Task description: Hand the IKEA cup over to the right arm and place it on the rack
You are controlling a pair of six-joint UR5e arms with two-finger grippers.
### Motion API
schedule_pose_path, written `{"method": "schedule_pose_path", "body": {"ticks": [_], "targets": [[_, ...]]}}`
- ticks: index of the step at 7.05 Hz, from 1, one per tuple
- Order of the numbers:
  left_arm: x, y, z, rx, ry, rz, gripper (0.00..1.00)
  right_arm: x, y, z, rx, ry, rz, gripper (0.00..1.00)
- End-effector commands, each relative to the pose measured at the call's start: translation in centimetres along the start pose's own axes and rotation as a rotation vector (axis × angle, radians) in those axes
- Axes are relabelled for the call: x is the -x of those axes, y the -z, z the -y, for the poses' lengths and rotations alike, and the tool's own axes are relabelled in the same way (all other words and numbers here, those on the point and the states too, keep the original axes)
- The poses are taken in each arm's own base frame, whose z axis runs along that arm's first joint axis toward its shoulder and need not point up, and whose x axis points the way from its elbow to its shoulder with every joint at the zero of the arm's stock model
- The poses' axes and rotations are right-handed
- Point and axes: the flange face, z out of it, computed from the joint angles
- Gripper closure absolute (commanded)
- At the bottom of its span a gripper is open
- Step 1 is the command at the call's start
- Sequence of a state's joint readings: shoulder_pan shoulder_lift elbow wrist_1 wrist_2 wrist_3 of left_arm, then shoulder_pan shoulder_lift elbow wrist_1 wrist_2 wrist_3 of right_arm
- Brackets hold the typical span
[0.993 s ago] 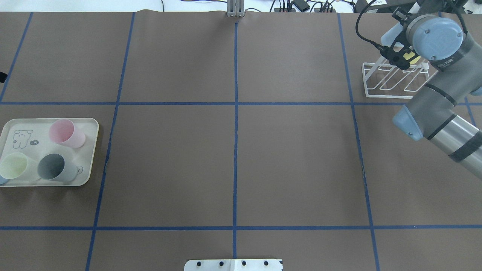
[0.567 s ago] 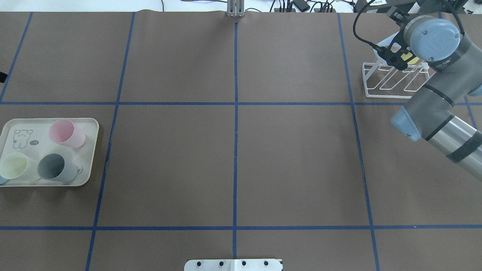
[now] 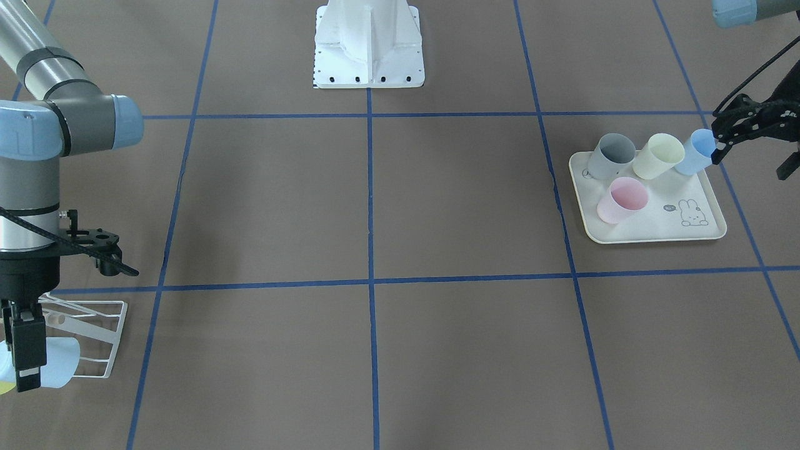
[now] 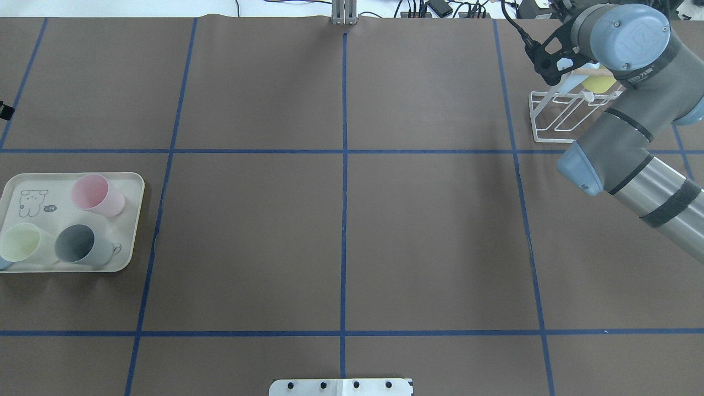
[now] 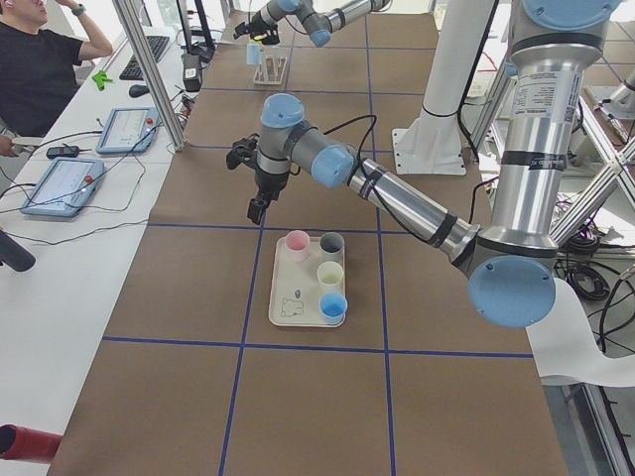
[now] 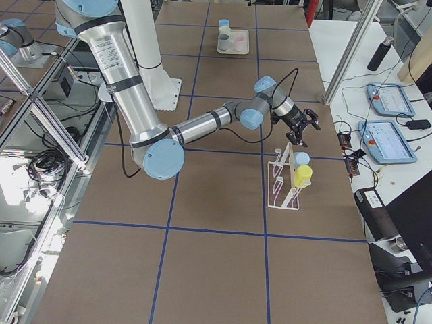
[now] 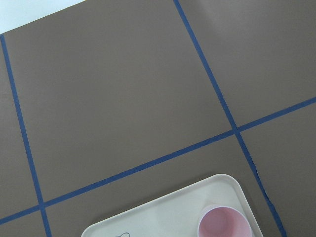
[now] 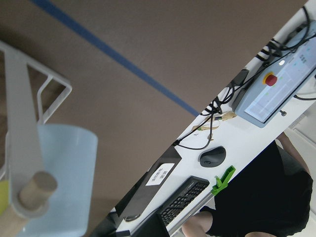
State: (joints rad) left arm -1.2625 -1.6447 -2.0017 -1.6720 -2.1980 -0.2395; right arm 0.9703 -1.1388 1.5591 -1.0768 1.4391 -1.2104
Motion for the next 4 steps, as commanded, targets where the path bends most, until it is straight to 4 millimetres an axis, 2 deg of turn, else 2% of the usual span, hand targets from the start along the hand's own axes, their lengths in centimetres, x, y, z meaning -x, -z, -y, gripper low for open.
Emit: {"method": "schedule_pose_path", "body": {"ticks": [1, 2, 3, 4], "targets": [[1.5, -1.1, -2.2, -0.041, 0.034, -0.002, 0.0, -1.2, 4.0, 2.0, -0.204, -0.497, 0.04, 0.01], [1.7, -1.6, -3.3, -0.064, 0.083, -0.015, 0.0, -1.4, 5.3, 2.7, -0.259, -0.796, 0.088, 0.01], [2.1, -2.2, -3.4, -0.079, 0.11, -0.021, 0.0, -1.6, 7.2, 5.5, -0.323, -1.06, 0.154, 0.01], [2.4, -3.2, -3.5, -0.074, 0.14, -0.025, 0.0, -1.7, 9.5, 9.0, -0.379, -1.226, 0.202, 0.01]]}}
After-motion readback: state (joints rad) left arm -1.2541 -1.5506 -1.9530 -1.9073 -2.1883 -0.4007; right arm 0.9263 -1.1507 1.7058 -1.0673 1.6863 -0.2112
